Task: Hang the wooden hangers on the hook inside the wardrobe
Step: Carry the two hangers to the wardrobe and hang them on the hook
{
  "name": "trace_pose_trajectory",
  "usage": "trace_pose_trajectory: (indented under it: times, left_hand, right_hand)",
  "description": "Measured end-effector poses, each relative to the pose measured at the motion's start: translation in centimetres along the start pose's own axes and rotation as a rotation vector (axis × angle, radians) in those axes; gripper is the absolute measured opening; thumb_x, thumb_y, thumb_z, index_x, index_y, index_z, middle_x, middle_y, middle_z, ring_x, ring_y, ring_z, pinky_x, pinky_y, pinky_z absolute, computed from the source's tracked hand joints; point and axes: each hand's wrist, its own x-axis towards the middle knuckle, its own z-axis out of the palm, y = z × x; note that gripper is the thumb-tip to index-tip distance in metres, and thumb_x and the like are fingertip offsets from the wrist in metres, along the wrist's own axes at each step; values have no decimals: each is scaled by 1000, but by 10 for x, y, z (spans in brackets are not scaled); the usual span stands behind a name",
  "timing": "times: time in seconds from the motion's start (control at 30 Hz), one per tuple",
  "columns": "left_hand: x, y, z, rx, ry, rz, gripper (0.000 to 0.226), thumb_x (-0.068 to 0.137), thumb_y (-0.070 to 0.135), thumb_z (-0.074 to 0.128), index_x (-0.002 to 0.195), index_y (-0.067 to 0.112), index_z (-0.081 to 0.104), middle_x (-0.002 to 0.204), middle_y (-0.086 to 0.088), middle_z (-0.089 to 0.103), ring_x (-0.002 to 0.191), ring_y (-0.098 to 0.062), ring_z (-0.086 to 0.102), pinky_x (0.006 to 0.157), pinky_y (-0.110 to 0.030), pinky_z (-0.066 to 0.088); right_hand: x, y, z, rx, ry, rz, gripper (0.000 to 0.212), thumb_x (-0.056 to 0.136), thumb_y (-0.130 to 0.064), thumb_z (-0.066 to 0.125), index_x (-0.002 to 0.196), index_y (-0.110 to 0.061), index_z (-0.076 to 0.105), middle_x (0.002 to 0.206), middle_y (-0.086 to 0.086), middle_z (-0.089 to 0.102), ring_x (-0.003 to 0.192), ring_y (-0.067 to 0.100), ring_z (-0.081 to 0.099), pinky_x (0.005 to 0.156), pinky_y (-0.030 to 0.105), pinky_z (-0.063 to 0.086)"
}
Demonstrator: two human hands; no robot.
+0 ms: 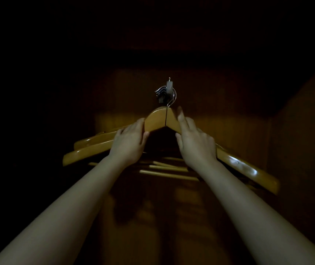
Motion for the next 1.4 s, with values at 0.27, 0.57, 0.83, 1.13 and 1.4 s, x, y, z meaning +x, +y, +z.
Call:
trace_pose_trajectory:
  times: [0.27,0.57,0.83,1.13,1.4]
  left_hand:
    - [-28,2,5,66,53,-50,58,99,37,28,149,19,5,159,-3,10,147,-18,8,119,-42,6]
    - [-81,-4,-9,-31,-63,192,57,99,42,26,150,24,6,160,4,3,146,-9,-1,117,-34,0]
    - [-140,-7,-11,-180,-307,381,50,99,38,32,146,23,25,155,3,26,144,-11,18,116,-30,15]
    - [-235,15,26,-345,-700,551,34,97,37,40,125,22,50,115,0,61,101,-15,60,87,-36,52]
    - [-355,53,76,-418,-1140,701,30,97,36,40,118,19,54,87,-2,60,62,-9,50,58,-28,42]
  right_hand:
    - [-2,-2,-10,41,-81,38,67,97,-29,41,149,-26,-1,154,6,21,134,27,35,104,42,36]
    - [-56,-21,-22,56,-75,59,57,96,-29,43,147,-22,21,156,2,20,145,20,14,116,38,16]
    - [-124,-41,-54,36,-212,129,39,95,-27,46,133,-19,48,142,1,43,136,19,32,110,36,27]
    - [-269,-54,-100,9,-526,379,32,96,-30,43,125,-22,55,123,-5,58,111,15,57,89,32,48]
    - [-443,-61,-160,-36,-856,779,28,95,-33,43,119,-31,56,121,-7,62,109,16,60,89,36,49]
